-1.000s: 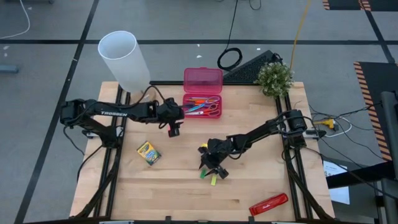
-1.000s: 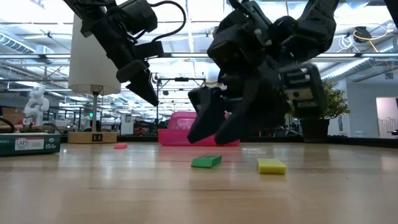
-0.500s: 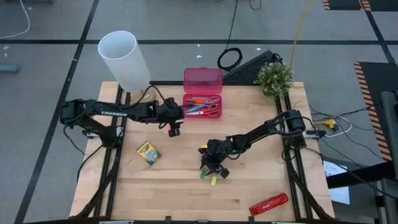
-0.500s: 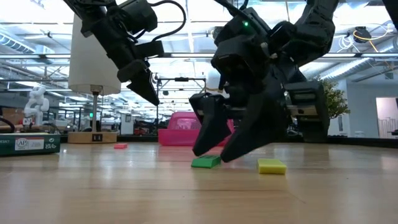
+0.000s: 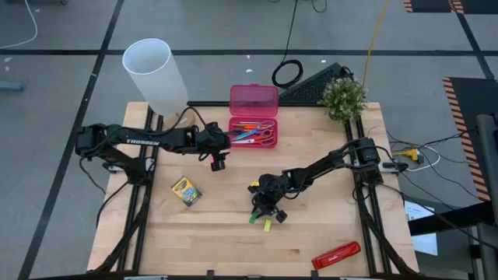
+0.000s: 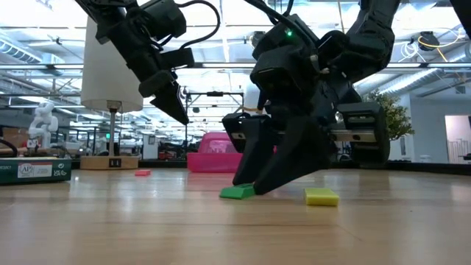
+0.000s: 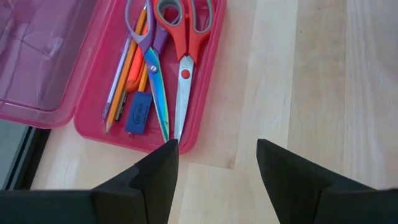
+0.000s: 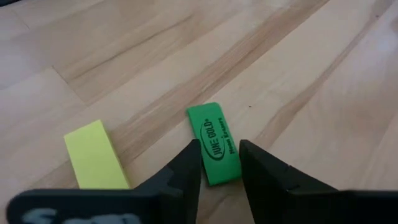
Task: Pack school essentials
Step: Put the green eraser into the red supply box
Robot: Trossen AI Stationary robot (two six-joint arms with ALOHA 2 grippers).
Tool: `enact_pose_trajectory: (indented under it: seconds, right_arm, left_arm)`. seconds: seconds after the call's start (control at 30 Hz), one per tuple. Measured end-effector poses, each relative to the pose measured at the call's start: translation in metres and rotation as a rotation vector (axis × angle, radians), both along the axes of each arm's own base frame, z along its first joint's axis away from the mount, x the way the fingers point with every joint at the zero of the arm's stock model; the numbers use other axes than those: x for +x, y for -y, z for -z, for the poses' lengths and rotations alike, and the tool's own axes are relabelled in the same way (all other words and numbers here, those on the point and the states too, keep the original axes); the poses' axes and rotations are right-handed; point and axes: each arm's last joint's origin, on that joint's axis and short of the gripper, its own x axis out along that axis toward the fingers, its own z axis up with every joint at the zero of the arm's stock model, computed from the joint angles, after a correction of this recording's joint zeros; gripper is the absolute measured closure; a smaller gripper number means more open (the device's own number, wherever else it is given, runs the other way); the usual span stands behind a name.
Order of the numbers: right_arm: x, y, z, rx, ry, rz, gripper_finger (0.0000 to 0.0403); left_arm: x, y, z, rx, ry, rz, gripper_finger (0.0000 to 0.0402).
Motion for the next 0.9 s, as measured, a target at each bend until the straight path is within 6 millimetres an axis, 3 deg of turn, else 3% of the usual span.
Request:
enact_pose_trajectory:
  seconds: [0.57, 0.9]
  right_arm:
    - [0.000, 0.000, -0.006, 0.008, 0.001, 0.031, 0.0312]
    - [0.003, 0.022, -0.034, 0.018, 0.061, 0.156, 0.0312]
  left_arm:
    - [0.000, 0.000, 0.000, -0.002, -0.001, -0.001, 0.0181]
    - [-0.006, 0.001, 0.004, -0.029, -0.066, -0.022, 0.0181]
